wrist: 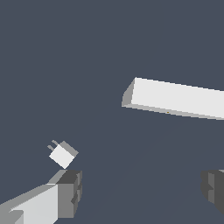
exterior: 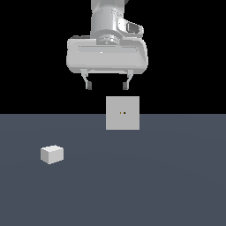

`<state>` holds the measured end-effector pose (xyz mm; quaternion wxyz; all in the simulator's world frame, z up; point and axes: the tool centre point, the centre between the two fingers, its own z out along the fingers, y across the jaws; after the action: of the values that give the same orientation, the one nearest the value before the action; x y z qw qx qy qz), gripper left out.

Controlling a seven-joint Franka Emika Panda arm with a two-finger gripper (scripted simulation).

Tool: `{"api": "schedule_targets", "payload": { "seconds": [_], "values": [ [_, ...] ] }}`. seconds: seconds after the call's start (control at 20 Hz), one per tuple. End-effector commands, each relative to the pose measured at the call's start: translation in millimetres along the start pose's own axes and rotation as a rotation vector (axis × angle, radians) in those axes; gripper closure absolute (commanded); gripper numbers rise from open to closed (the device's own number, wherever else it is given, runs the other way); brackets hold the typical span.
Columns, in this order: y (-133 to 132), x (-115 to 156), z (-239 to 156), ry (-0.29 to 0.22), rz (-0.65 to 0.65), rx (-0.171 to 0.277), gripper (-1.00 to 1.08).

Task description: Plug the charger into the wall socket.

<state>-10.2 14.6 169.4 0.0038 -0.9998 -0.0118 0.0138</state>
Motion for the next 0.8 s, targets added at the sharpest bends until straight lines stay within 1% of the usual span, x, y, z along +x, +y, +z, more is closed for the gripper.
{"api": "schedule_targets", "payload": {
  "seconds": [0.0,0.35,0.75],
  "values": [
    [0,0,0,0.000,0.000,0.000,-0.92],
    [-5,0,4,0.015,-0.034,0.005,-0.92],
    [-21,-3,19,0.069,-0.153,0.025,-0.92]
  ]
}}
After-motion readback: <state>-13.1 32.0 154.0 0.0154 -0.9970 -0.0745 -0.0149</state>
